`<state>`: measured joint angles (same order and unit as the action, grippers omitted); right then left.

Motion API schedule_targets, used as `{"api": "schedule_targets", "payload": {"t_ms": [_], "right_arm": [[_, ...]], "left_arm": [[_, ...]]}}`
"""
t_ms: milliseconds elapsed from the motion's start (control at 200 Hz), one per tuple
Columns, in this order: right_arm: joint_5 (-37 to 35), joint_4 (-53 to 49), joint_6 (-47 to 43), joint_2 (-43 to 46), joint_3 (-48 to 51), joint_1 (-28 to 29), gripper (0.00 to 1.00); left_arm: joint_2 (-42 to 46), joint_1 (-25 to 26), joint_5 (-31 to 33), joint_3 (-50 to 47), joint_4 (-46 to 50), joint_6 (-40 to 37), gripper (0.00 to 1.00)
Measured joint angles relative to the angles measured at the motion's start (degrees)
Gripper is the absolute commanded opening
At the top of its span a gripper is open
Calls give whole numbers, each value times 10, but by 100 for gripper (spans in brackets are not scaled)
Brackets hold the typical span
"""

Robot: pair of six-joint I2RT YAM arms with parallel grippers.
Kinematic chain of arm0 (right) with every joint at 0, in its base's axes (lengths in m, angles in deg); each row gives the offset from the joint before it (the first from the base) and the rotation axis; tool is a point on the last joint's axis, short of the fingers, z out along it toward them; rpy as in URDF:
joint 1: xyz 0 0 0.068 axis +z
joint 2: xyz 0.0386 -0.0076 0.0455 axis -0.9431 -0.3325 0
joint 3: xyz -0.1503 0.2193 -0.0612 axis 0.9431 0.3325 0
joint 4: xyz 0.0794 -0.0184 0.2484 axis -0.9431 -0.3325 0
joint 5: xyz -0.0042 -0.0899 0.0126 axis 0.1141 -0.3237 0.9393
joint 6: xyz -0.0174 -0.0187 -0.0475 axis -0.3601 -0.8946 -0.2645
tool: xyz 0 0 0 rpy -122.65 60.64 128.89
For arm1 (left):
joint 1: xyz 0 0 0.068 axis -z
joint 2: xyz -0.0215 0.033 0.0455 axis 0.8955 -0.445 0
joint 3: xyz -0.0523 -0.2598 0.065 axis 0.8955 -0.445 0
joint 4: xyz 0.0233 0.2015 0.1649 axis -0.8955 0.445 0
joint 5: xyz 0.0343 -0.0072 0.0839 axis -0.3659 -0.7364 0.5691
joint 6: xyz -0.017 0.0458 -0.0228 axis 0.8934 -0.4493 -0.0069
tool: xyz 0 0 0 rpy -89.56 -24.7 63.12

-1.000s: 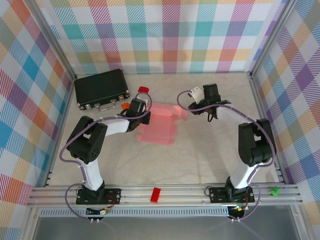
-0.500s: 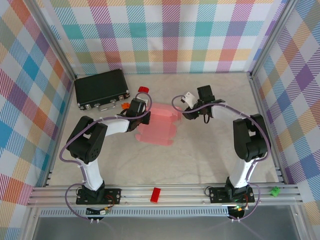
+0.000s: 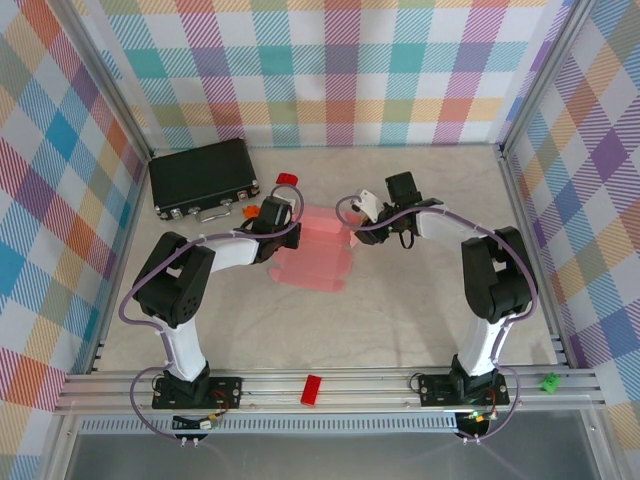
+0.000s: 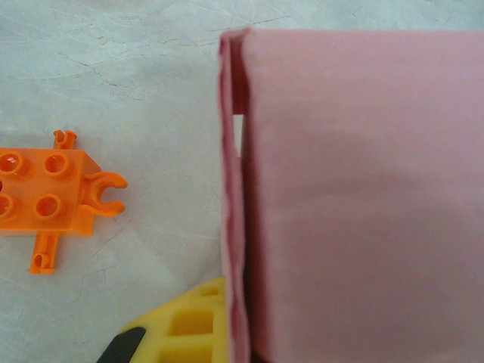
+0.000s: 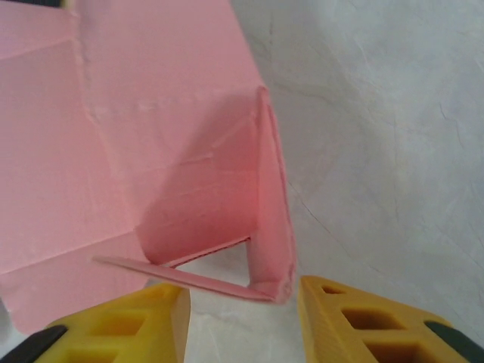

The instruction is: Fold the paper box

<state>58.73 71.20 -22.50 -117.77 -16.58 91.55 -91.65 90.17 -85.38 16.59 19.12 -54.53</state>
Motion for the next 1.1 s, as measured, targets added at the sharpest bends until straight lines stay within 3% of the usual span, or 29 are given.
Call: {"api": "schedule_targets", "payload": {"t_ms": [575, 1100], "right_arm": [[50, -38, -7, -16, -27, 21, 40], [-23, 23, 57, -33, -28, 54, 38]], "left_arm": [[0, 0, 0, 0, 0, 2, 0], [0, 0, 0, 0, 1, 7, 0]]}}
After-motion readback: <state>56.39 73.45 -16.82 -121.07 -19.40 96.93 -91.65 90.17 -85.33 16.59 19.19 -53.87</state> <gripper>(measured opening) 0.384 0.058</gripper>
